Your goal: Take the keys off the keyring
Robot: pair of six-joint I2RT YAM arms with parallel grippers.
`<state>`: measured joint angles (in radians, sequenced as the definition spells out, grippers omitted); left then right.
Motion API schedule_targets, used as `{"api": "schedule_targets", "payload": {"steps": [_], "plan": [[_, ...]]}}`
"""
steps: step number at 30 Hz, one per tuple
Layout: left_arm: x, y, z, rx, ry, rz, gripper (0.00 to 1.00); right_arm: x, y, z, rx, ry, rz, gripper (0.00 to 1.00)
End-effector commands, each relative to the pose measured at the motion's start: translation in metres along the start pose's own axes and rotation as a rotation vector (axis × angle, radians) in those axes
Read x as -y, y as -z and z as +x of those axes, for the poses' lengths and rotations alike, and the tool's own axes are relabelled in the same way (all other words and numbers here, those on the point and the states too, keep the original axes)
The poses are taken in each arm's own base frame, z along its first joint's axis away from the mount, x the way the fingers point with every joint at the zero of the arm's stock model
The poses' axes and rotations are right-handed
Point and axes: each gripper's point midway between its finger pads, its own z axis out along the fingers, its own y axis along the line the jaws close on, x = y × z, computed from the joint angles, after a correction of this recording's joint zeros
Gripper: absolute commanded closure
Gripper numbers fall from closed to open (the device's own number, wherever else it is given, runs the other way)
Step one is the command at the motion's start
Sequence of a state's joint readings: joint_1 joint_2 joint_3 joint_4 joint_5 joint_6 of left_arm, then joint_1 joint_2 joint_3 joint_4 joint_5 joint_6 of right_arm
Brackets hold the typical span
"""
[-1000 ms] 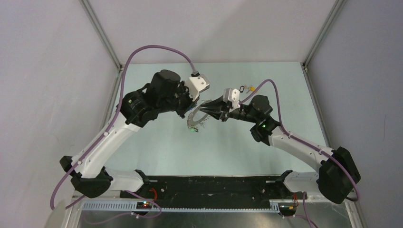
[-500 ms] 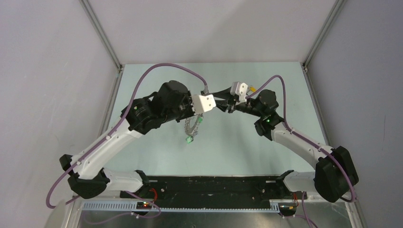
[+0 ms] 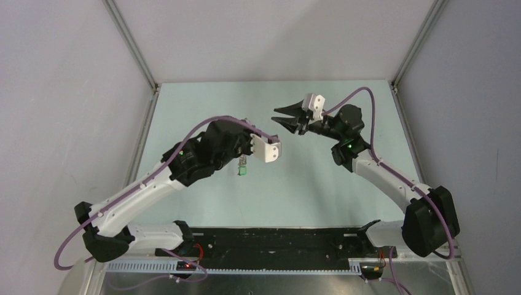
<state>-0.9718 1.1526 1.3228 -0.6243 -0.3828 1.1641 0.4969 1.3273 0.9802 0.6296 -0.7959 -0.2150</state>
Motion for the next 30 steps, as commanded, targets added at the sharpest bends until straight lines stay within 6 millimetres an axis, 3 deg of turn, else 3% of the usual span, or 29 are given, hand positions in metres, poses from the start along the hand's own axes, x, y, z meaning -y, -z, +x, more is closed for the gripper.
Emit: {"api": "schedule_targets", "payload": {"steps": [1, 7, 11, 15, 19, 22, 30], "plan": [[-0.066, 0.012, -0.017, 0.128, -0.114, -0.262, 1.00, 0.020, -0.006, -0.019, 0.010, 0.045, -0.022, 0.66], [-0.082, -0.020, -0.006, 0.128, -0.112, -0.281, 1.00, 0.050, -0.001, -0.020, 0.010, 0.045, 0.036, 0.67], [-0.094, -0.042, -0.012, 0.192, -0.071, -0.266, 1.00, 0.068, 0.003, -0.012, -0.016, 0.041, 0.062, 0.67], [-0.092, -0.063, -0.020, 0.223, -0.214, -0.234, 1.00, 0.089, 0.016, -0.004, -0.039, 0.041, 0.089, 0.67], [-0.093, -0.077, -0.033, 0.290, -0.232, -0.213, 1.00, 0.101, 0.029, 0.007, -0.064, 0.014, 0.106, 0.67], [-0.093, -0.089, -0.036, 0.298, -0.229, -0.198, 1.00, 0.098, 0.035, 0.017, -0.101, -0.005, 0.092, 0.68], [-0.094, -0.109, -0.037, 0.279, -0.247, -0.182, 1.00, 0.088, 0.036, 0.070, -0.207, -0.116, 0.114, 0.74]]}}
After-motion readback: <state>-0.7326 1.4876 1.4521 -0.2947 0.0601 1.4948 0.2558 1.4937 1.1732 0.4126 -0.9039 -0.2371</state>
